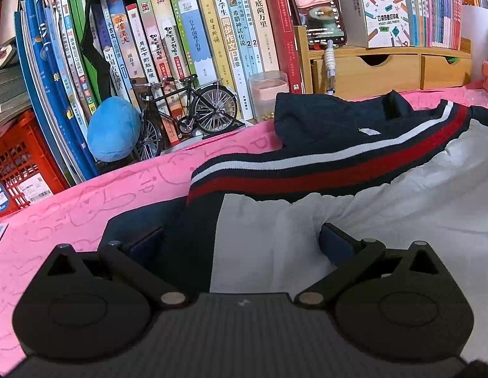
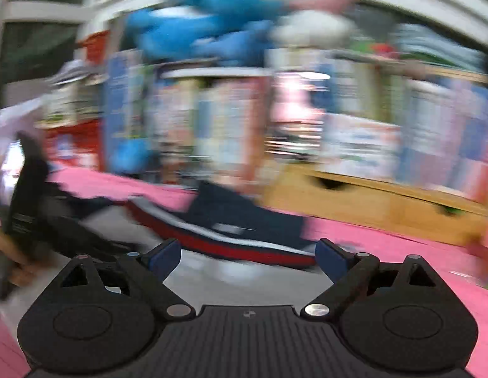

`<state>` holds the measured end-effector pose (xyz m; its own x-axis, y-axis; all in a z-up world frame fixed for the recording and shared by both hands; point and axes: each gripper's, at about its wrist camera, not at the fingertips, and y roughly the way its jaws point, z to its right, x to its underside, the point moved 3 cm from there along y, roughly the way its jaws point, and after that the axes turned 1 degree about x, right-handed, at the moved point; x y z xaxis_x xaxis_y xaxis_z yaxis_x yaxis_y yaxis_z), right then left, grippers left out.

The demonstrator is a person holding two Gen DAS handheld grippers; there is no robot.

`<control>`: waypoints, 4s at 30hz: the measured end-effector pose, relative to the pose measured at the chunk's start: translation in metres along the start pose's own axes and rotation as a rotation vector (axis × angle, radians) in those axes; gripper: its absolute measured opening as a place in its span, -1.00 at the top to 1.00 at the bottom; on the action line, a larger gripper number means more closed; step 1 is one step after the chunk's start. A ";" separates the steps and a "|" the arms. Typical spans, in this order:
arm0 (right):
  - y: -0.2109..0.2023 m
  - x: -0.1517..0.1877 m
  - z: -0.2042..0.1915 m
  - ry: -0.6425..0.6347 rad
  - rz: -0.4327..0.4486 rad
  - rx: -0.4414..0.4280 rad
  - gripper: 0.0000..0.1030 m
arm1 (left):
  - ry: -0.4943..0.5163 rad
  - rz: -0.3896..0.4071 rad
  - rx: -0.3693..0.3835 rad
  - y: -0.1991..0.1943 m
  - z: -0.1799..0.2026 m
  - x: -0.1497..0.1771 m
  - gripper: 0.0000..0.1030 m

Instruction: Fold clothes

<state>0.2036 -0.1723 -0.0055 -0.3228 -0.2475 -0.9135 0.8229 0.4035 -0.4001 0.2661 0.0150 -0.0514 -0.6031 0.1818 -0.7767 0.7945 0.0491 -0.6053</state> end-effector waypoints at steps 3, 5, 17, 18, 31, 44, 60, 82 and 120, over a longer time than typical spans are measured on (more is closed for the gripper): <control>0.044 0.001 -0.028 -0.024 -0.067 -0.010 -0.81 | -0.007 -0.002 0.003 0.000 -0.001 0.000 -1.00; 0.076 0.011 -0.017 -0.063 -0.160 0.057 -0.80 | -0.008 -0.003 0.001 0.000 -0.001 0.000 -1.00; 0.083 0.036 0.100 0.037 -0.255 0.079 -0.99 | -0.068 -0.023 0.072 0.004 -0.010 0.000 -1.00; 0.084 0.035 0.106 0.033 -0.254 0.094 -0.99 | -0.072 -0.024 0.074 0.004 -0.011 0.000 -1.00; 0.080 0.039 0.121 0.082 -0.242 0.172 -0.99 | -0.080 -0.025 0.057 0.004 -0.012 0.000 -1.00; 0.051 0.020 0.064 0.040 -0.193 0.000 -1.00 | -0.100 -0.030 0.042 0.005 -0.010 -0.001 -1.00; 0.024 0.024 0.121 0.273 -0.150 0.290 -0.99 | -0.140 -0.042 0.074 0.007 -0.016 0.000 -1.00; -0.026 0.063 0.138 0.099 -0.273 0.311 -1.00 | -0.152 -0.041 0.103 0.007 -0.020 0.002 -1.00; -0.109 0.116 0.149 0.352 -0.287 0.327 -1.00 | -0.108 -0.017 -0.310 -0.136 -0.034 0.102 -1.00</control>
<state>0.1464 -0.3764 -0.0568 -0.6460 0.0246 -0.7629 0.7629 0.0549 -0.6442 0.0991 0.0599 -0.0421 -0.6071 0.0738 -0.7912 0.7583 0.3513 -0.5491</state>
